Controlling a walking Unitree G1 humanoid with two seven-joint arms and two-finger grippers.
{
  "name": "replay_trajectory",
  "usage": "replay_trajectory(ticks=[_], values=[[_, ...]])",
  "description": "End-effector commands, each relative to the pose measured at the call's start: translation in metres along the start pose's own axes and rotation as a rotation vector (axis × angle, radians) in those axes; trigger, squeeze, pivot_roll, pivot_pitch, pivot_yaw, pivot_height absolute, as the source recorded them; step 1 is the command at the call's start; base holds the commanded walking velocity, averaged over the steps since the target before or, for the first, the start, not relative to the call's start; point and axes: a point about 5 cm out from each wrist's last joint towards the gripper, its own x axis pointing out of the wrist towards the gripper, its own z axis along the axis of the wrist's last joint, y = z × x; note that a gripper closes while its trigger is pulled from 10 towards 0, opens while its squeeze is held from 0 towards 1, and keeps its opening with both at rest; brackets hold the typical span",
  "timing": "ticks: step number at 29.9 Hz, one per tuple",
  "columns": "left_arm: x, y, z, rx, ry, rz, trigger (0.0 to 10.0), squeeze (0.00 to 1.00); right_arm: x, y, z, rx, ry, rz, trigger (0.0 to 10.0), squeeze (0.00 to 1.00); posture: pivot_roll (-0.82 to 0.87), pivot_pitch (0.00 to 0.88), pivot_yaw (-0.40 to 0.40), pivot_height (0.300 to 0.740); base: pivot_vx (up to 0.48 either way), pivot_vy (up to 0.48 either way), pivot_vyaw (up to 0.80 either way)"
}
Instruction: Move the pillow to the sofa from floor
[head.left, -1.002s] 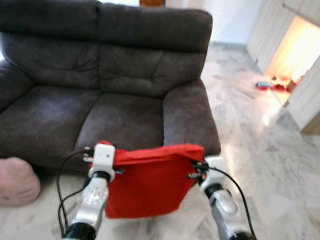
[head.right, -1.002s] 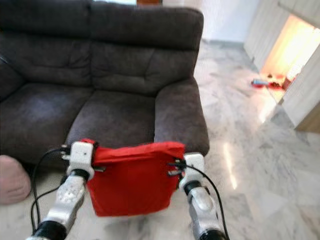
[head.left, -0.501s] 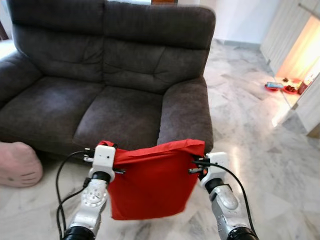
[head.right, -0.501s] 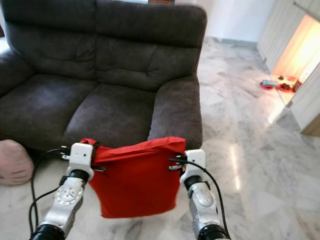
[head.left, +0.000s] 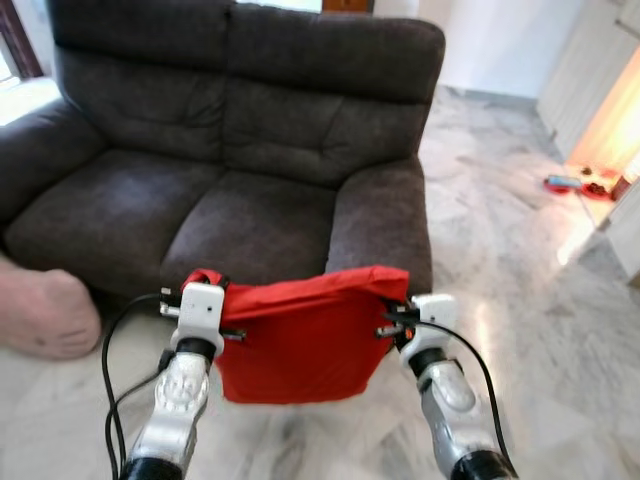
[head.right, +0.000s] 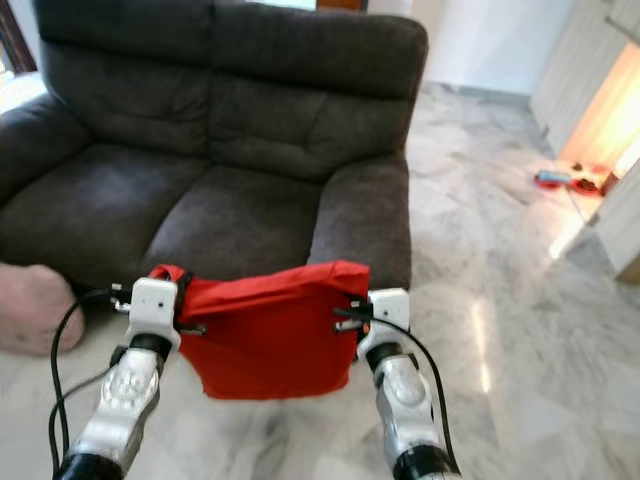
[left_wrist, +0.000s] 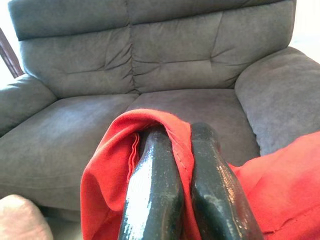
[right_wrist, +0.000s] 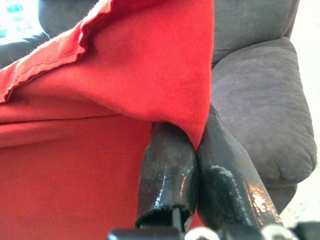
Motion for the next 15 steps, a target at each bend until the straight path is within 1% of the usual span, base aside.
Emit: replay_trajectory(ticks=[1, 4, 5, 8, 9, 12, 15], values=[[0.0045, 0.0156, 0.0121, 0.001, -0.058, 0.057, 10.0, 0.00, 0.0000, -0.0221, 0.0157, 0.009, -0.076, -0.099, 10.0, 0.00, 0.14, 0.000, -0.126, 0.740, 0.000, 0.000, 0.00], [0.0038, 0.0148, 0.0106, -0.002, -0.053, 0.057, 10.0, 0.00, -0.0010, -0.0227, 0.0139, 0.008, -0.069, -0.103, 10.0, 0.00, 0.14, 0.000, -0.125, 0.740, 0.000, 0.000, 0.00], [0.0033, 0.0141, 0.0097, -0.014, -0.047, 0.056, 10.0, 0.00, -0.0014, -0.0229, 0.0133, 0.009, -0.065, -0.104, 10.0, 0.00, 0.14, 0.000, -0.126, 0.740, 0.000, 0.000, 0.00], [0.0026, 0.0131, 0.0089, -0.026, -0.041, 0.052, 10.0, 0.00, -0.0016, -0.0231, 0.0126, 0.010, -0.060, -0.106, 10.0, 0.00, 0.14, 0.000, -0.127, 0.740, 0.000, 0.416, 0.00], [0.0020, 0.0122, 0.0090, -0.010, -0.040, 0.048, 10.0, 0.00, -0.0014, -0.0230, 0.0120, 0.010, -0.054, -0.106, 10.0, 0.00, 0.14, 0.000, -0.128, 0.740, 0.000, 0.480, 0.00], [0.0022, 0.0122, 0.0093, -0.005, -0.044, 0.049, 10.0, 0.00, -0.0007, -0.0230, 0.0126, 0.010, -0.054, -0.106, 10.0, 0.00, 0.14, 0.000, -0.129, 0.740, 0.000, 0.420, 0.00], [0.0027, 0.0119, 0.0098, -0.007, -0.045, 0.051, 10.0, 0.00, 0.0010, -0.0239, 0.0153, 0.009, -0.060, -0.107, 10.0, 0.00, 0.14, 0.000, -0.130, 0.740, 0.000, 0.000, 0.00]])
